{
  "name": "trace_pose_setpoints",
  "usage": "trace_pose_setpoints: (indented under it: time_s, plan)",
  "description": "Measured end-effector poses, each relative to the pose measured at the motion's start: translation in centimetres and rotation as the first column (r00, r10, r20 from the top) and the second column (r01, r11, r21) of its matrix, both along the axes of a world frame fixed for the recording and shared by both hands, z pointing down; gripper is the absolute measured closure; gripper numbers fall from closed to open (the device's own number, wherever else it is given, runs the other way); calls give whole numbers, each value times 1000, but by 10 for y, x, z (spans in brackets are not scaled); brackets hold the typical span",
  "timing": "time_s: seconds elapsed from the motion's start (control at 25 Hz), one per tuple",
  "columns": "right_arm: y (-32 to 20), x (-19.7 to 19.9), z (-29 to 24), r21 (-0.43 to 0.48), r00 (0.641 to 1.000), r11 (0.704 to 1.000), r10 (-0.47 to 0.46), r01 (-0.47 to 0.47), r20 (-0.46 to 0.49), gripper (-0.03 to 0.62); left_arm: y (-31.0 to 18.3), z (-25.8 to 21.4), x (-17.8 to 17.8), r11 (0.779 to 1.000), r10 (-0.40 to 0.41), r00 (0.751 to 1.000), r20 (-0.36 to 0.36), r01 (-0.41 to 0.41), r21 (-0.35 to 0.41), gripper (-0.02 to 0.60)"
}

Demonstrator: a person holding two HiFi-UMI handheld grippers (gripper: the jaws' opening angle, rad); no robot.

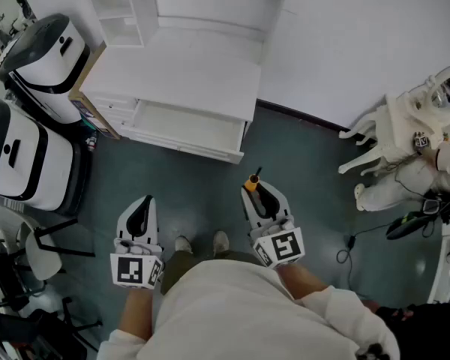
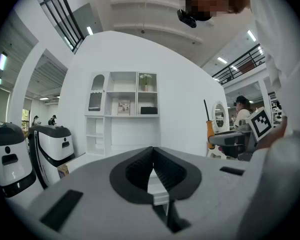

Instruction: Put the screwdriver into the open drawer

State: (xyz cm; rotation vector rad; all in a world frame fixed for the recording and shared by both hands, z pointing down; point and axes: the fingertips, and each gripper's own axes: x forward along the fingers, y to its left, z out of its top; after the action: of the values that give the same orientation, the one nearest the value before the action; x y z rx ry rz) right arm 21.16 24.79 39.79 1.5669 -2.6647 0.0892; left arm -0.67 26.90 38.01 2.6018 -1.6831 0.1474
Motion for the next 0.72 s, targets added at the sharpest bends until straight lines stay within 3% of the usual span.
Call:
trace_pose_setpoints:
  time_s: [0.72]
  plan:
    - [0, 9, 0, 12, 1000, 1000, -12, 12, -5, 479, -2, 0, 15, 1000, 4, 1000, 3, -4, 5, 577]
